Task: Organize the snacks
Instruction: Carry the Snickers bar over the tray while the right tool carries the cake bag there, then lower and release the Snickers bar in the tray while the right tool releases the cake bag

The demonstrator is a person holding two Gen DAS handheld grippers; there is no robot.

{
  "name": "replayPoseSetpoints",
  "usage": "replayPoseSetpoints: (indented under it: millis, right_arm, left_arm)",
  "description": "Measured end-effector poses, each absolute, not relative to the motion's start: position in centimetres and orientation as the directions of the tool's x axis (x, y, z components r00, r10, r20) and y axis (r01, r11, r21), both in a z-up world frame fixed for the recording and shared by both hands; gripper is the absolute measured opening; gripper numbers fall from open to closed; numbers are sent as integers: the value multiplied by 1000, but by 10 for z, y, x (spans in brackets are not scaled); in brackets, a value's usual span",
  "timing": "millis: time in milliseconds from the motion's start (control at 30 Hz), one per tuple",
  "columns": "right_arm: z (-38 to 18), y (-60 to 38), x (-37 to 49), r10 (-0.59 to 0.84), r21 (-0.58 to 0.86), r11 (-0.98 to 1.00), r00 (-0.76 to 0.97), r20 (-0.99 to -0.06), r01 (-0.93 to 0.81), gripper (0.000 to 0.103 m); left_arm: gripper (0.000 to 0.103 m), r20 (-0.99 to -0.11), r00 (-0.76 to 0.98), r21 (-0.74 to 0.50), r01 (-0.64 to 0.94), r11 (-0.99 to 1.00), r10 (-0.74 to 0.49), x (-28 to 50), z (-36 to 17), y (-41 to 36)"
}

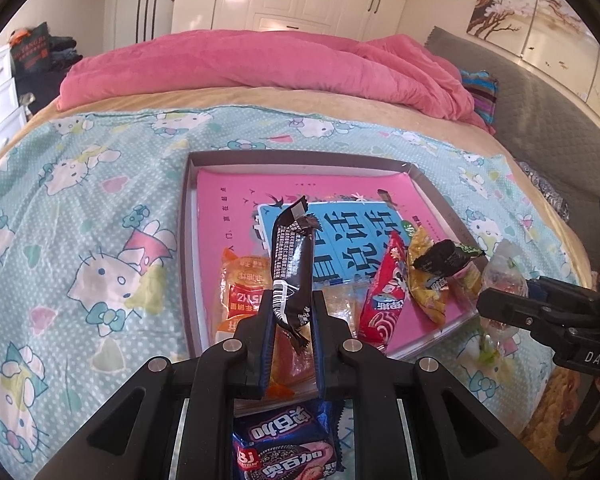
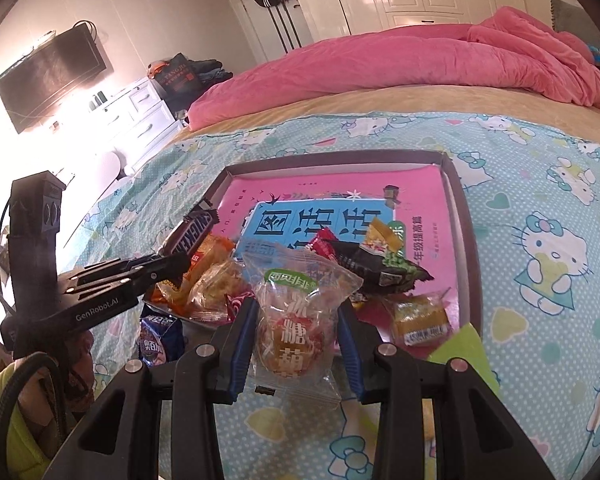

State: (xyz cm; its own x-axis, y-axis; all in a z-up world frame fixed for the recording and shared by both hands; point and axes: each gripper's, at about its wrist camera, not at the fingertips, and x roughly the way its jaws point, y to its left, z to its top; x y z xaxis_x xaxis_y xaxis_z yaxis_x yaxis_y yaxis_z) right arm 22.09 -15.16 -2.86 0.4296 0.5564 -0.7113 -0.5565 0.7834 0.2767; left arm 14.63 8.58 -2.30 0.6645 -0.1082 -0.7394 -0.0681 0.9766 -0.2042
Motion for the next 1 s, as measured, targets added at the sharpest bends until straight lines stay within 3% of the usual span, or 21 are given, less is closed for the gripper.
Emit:
replayPoseSetpoints:
  millis: [1000]
  right_arm:
    - [-48, -114, 243, 514, 231, 792, 412, -753, -566, 40]
  left_arm:
    - [16, -760, 638, -216, -66, 974, -126, 156, -31, 86]
